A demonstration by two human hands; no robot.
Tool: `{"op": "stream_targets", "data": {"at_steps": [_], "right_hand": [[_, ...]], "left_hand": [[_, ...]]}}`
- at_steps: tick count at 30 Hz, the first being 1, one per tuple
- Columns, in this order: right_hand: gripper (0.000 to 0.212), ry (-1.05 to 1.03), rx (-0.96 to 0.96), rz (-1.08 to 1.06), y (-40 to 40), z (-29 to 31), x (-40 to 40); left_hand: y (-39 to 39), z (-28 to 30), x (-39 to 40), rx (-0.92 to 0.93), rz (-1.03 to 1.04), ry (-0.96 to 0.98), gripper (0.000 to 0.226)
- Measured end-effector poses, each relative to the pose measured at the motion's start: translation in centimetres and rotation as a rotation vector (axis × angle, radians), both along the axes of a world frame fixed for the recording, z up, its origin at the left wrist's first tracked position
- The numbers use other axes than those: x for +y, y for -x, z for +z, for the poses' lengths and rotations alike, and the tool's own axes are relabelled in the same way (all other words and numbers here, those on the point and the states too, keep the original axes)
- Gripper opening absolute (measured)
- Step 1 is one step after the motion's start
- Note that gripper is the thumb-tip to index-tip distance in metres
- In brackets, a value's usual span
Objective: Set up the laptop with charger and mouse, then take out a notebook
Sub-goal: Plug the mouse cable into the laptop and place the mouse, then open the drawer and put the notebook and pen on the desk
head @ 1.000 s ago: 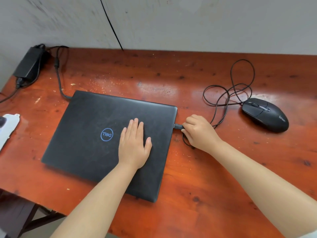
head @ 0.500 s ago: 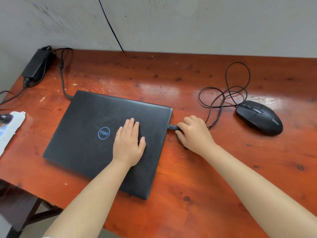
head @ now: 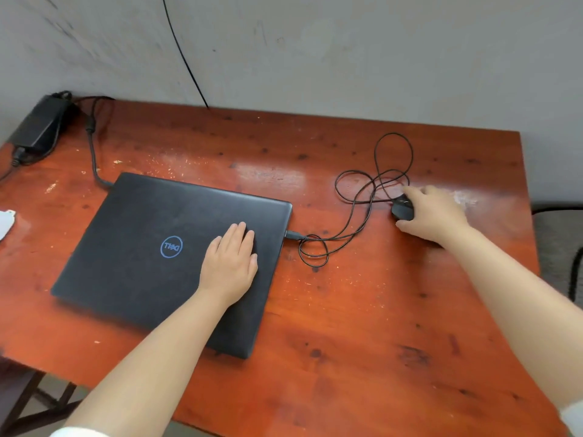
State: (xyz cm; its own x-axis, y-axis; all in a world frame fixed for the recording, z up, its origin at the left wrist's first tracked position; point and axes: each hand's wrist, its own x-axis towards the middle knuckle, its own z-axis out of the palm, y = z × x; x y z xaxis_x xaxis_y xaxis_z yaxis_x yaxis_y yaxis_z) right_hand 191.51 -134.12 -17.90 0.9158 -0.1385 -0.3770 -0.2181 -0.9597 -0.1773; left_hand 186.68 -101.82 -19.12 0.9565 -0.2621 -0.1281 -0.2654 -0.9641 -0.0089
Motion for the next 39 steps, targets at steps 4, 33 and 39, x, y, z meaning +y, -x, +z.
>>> {"op": "stream_targets", "data": {"at_steps": [4,33,39], "right_hand": [[0.049,-0.032,-0.082,-0.080,3.3,0.7,3.4],[0.028,-0.446,-0.508,-0.254,28.2,-1.8,38.5],[0.028,-0.407,-0.315,-0.226,33.9,-5.0,44.9]], "left_hand": [[0.4,-1.0,-1.7,0.020,-0.014,0.055,0.047],[19.0,0.1,26.5,-0.011,-0.133,0.328,0.031],[23.5,-2.5,32.5,0.099,-0.052,0.137,0.036]]}}
